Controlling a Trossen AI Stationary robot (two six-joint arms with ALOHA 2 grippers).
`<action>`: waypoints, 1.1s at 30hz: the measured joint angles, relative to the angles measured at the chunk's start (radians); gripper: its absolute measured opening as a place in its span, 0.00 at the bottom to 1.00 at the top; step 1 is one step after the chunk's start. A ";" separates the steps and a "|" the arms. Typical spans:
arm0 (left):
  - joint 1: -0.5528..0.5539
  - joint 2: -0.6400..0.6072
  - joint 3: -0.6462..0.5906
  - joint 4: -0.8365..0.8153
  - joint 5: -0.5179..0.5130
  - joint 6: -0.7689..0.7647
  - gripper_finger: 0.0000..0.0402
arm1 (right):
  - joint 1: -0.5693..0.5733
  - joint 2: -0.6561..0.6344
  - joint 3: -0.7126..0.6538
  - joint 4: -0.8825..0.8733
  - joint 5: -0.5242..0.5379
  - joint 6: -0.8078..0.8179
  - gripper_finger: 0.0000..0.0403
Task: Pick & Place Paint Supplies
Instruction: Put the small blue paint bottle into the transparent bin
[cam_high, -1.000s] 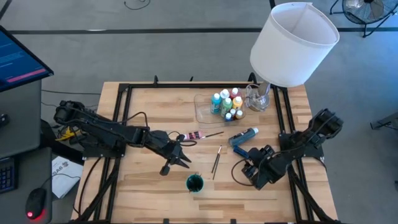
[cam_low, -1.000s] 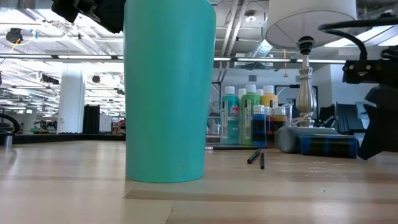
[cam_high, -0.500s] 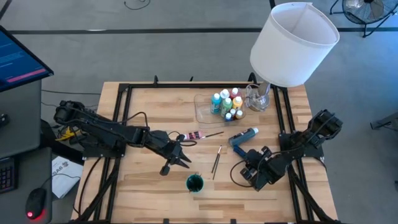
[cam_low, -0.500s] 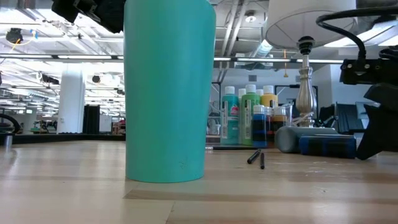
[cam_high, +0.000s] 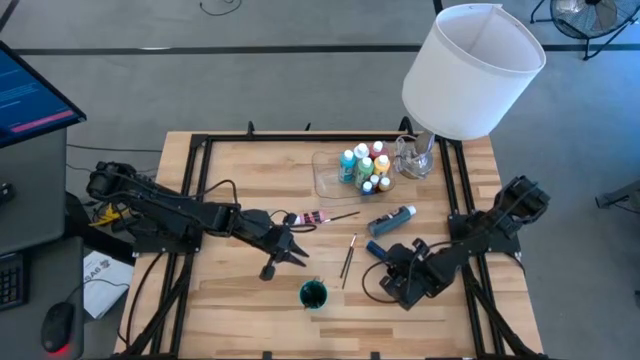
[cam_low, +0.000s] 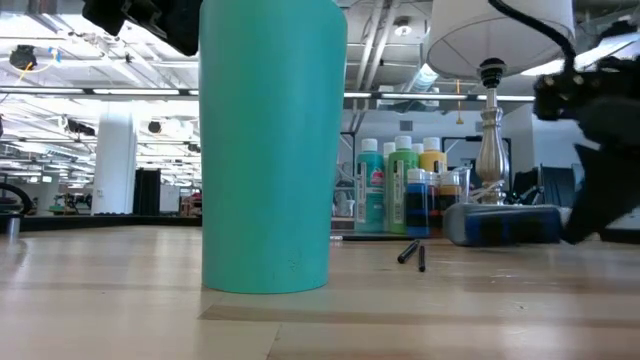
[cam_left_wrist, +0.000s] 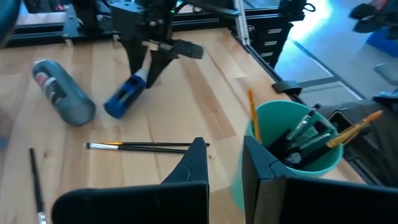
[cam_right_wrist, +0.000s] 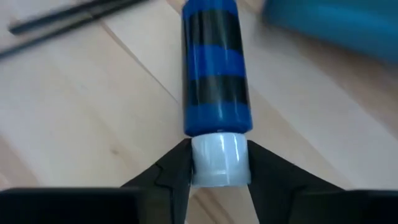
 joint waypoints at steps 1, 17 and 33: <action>0.000 0.000 0.000 0.000 -0.006 0.004 0.00 | -0.006 0.000 0.014 -0.004 0.000 -0.014 0.32; 0.002 0.000 0.000 -0.006 -0.143 0.114 0.00 | -0.120 0.000 0.321 -0.171 -0.005 -0.239 0.28; 0.000 0.000 -0.034 0.022 -0.386 0.476 0.25 | -0.246 -0.001 0.487 -0.177 -0.004 -0.468 0.27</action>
